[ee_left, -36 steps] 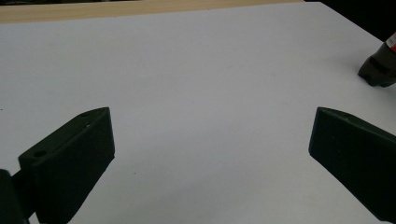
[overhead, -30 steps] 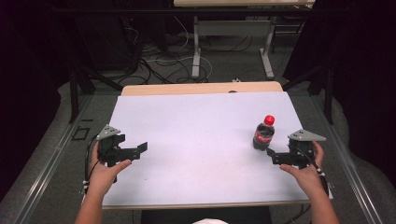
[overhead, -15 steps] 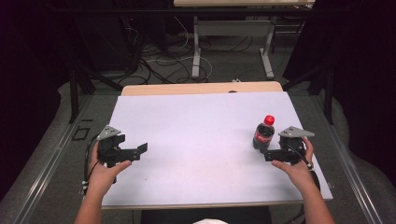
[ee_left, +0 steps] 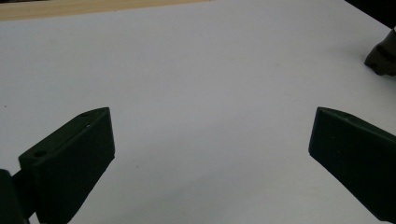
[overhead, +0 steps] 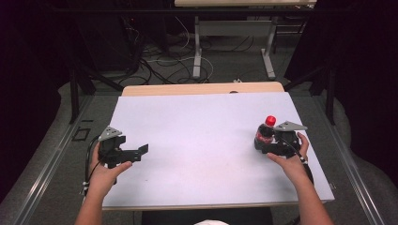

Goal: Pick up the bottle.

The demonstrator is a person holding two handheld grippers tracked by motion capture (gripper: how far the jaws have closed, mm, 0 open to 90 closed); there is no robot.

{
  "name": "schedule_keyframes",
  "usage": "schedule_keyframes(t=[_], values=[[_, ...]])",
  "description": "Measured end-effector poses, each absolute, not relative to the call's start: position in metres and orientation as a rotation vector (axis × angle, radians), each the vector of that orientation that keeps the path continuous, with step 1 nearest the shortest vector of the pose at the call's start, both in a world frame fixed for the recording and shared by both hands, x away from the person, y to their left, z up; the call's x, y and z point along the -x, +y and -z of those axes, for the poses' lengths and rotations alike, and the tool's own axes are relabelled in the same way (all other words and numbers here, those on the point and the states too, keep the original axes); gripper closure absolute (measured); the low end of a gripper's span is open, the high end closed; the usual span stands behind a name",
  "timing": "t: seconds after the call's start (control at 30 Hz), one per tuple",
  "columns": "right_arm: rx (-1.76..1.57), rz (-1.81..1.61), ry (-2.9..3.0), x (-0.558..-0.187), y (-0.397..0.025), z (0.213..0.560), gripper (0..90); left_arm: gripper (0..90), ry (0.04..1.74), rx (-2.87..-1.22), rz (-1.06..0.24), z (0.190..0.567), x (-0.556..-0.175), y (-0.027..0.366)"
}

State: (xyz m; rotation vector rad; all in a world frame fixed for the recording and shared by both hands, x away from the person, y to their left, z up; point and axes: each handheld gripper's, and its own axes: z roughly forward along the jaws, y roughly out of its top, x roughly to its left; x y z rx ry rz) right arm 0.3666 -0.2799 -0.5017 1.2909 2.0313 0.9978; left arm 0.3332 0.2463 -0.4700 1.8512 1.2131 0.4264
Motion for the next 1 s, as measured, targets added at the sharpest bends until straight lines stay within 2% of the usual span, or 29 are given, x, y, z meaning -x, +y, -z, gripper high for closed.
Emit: schedule_keyframes(t=[0.67,1.0], values=[[-1.333,-1.021,1.995,-0.379,-0.281,0.507,27.1,0.5,1.222,-1.863,-0.427,0.473,-0.335,0.246],[-1.327,-1.060,1.973,-0.377,-0.283,0.510,28.7,0.5,1.226,-1.873,-0.429,0.474,-0.336,0.246]])
